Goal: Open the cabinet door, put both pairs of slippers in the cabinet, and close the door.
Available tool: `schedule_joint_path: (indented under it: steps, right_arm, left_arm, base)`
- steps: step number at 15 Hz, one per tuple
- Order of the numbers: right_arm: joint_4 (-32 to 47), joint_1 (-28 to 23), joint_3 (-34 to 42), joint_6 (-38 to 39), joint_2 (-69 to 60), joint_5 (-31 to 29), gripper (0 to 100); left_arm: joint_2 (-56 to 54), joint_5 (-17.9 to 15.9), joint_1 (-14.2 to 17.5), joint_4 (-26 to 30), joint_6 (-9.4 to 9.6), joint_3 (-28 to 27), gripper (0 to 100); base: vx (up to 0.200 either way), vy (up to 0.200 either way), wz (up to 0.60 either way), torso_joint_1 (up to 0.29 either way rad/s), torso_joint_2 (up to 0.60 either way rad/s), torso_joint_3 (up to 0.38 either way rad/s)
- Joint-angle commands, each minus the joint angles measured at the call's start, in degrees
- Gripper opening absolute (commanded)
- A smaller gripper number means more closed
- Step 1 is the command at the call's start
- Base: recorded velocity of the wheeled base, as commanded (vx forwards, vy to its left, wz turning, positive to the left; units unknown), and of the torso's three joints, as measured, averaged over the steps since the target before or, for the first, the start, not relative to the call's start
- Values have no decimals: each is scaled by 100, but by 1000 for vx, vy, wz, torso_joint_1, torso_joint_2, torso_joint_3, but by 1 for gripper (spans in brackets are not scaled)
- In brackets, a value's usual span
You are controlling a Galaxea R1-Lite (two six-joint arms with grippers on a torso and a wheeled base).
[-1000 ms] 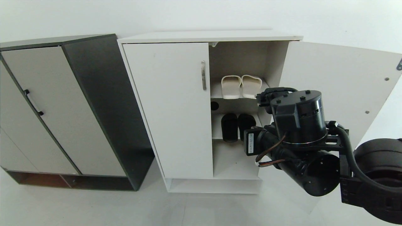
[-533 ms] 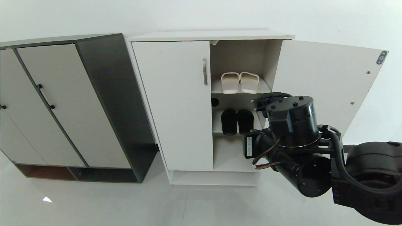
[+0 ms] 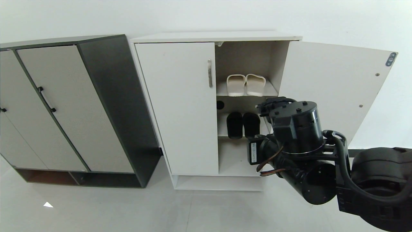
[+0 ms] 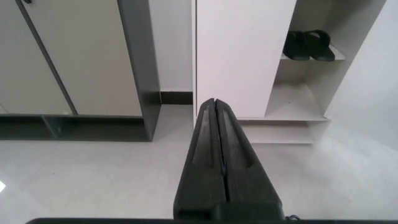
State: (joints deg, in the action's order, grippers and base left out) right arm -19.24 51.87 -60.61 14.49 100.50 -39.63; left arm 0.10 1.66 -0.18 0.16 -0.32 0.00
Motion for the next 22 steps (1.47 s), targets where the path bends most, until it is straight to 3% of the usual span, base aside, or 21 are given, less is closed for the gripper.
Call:
schedule_joint_path:
  steps: [1,9,22]
  right_arm:
    - [-1,-2,-3,1,40,-1,0]
    - [-1,-2,120,-166,101,-9,0]
    - [-10,-45,67,-166,93,-9,0]
  left_arm:
    - [-1,1,1,2,-12,0,0]
    - [-1,1,1,2,-12,0,0]
    - [-1,10,1,2,-21,0,0]
  base:
    - [0,0,0,0,0,0]
    - [0,0,0,0,-15,-17]
    - [0,0,0,87,-419,-342]
